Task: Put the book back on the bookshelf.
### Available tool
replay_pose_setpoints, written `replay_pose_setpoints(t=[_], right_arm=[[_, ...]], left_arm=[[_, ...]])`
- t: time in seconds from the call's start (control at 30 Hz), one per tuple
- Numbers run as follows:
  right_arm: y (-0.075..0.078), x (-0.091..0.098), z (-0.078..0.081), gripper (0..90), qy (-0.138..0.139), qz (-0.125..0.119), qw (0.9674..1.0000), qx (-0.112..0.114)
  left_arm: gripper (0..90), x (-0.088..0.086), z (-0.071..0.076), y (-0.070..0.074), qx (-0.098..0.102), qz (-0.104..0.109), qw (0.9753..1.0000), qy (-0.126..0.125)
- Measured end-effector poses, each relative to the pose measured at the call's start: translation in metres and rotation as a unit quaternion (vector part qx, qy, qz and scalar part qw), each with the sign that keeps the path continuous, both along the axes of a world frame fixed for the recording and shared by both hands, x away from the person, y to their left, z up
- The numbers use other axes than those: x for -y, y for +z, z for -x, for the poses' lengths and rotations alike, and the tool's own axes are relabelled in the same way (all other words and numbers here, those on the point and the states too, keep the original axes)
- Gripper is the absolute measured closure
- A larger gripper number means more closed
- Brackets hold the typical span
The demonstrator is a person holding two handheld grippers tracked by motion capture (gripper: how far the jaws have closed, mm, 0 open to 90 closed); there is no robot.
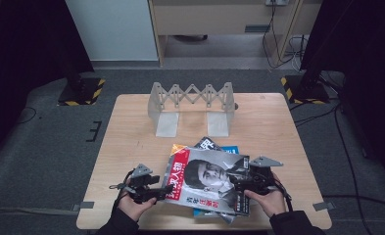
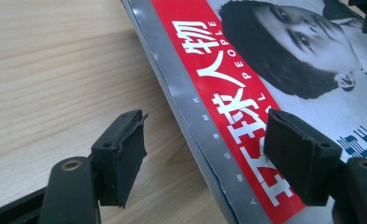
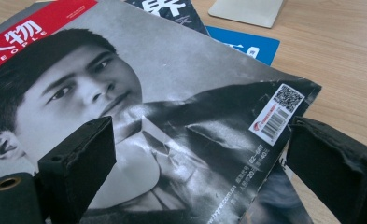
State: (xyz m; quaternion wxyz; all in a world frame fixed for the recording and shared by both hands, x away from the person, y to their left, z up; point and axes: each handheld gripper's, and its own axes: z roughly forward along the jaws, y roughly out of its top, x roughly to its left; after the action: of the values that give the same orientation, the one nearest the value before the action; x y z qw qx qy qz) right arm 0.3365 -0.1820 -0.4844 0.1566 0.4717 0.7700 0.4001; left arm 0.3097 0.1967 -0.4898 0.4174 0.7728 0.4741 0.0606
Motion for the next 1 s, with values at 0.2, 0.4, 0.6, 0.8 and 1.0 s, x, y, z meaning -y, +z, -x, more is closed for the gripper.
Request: replay_pose_setpoints(t=[0.2, 0.4, 0.6, 0.8, 1.0], right_arm=[[-0.003, 0.0, 0.0, 8.2, 0.002, 0.009, 1.0, -0.004], [-0.005, 0.0, 0.0, 7.2, 0.004, 0.005, 0.9999, -0.008], [-0.006, 0.0, 0.0, 6.8, 0.003, 0.003, 1.0, -0.008], [-0.007, -0.001, -0.001, 6.3, 0.002, 0.001, 1.0, -0.008], [-0.009, 0.001, -0.002, 5.9, -0.001, -0.005, 0.9999, -0.014]], left_arm=[[20.4, 0.002, -0.001, -0.005, -0.021, 0.014, 0.9997, -0.005], [18.6, 0.006, -0.004, -0.009, -0.035, 0.034, 0.9987, -0.013], [18.6, 0.01, -0.011, -0.015, -0.061, 0.066, 0.9956, -0.029], [23.7, 0.009, -0.015, -0.019, -0.087, 0.098, 0.9906, -0.038], [32.5, 0.008, -0.015, -0.015, -0.082, 0.102, 0.9906, -0.041]])
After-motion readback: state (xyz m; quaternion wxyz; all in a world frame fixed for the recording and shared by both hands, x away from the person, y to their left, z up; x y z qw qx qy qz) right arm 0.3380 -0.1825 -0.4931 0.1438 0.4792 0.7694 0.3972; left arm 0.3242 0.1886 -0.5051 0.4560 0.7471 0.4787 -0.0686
